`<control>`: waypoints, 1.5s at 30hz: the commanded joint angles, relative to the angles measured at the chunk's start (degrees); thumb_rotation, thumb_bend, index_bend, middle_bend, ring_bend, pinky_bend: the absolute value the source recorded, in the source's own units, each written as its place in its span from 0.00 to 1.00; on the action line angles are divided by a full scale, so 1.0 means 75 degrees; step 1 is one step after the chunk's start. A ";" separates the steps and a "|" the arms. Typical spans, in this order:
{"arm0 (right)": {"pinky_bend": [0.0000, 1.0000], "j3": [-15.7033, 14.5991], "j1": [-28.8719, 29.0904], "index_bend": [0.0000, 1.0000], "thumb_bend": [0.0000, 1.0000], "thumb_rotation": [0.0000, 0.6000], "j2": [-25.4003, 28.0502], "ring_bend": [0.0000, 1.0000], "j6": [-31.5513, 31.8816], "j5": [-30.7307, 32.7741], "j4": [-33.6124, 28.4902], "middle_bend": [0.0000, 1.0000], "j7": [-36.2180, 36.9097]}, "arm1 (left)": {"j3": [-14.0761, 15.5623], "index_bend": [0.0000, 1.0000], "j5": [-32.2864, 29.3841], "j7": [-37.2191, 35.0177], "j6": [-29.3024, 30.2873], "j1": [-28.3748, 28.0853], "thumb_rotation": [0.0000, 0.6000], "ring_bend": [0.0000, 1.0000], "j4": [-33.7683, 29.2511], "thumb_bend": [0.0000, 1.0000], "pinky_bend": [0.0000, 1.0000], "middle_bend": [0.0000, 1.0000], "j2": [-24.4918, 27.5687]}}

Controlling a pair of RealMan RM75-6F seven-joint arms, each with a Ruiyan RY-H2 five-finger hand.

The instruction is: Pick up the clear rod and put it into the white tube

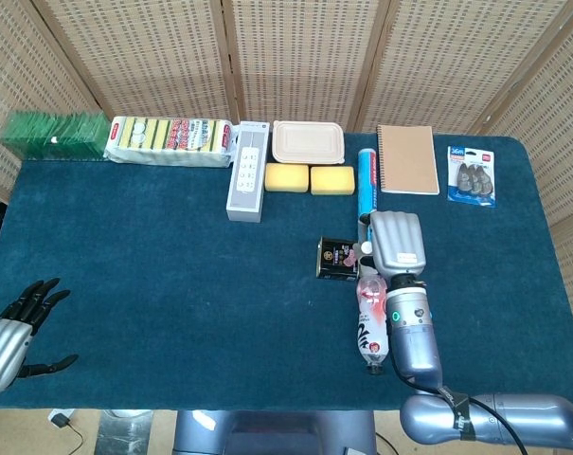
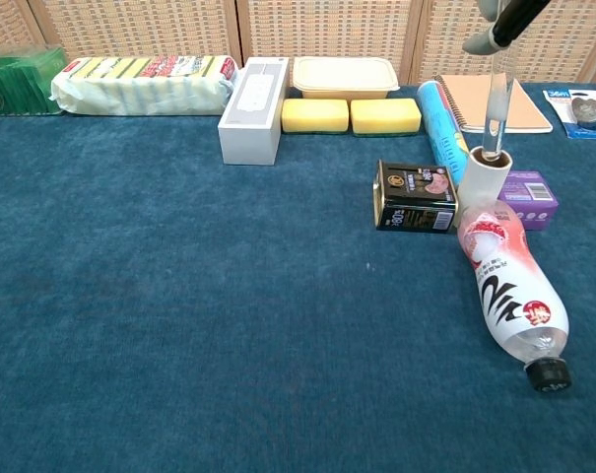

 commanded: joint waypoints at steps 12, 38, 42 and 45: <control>0.94 0.0003 0.0067 0.80 0.34 1.00 -0.0083 1.00 -0.0216 0.0126 0.0344 1.00 0.0105 | -0.0031 0.11 -0.0040 0.0022 0.0045 0.0025 0.76 0.02 0.0013 0.11 0.23 0.06 -0.0014; 0.87 -0.0232 0.0148 0.77 0.29 1.00 -0.0241 0.96 -0.1176 0.0574 0.1379 0.95 0.0509 | -0.0125 0.11 -0.0323 0.0235 -0.0312 -0.0104 0.75 0.02 -0.0066 0.11 0.23 0.06 -0.0080; 0.85 -0.0289 0.0160 0.74 0.28 1.00 -0.0303 0.92 -0.1234 0.0541 0.1469 0.92 0.0548 | -0.0122 0.11 -0.0324 0.0235 -0.0325 -0.0109 0.75 0.02 -0.0063 0.11 0.23 0.06 -0.0077; 0.82 -0.0366 0.0166 0.73 0.28 1.00 -0.0341 0.89 -0.1293 0.0486 0.1523 0.89 0.0557 | -0.0115 0.11 -0.0311 0.0227 -0.0336 -0.0117 0.76 0.02 -0.0068 0.11 0.23 0.06 -0.0075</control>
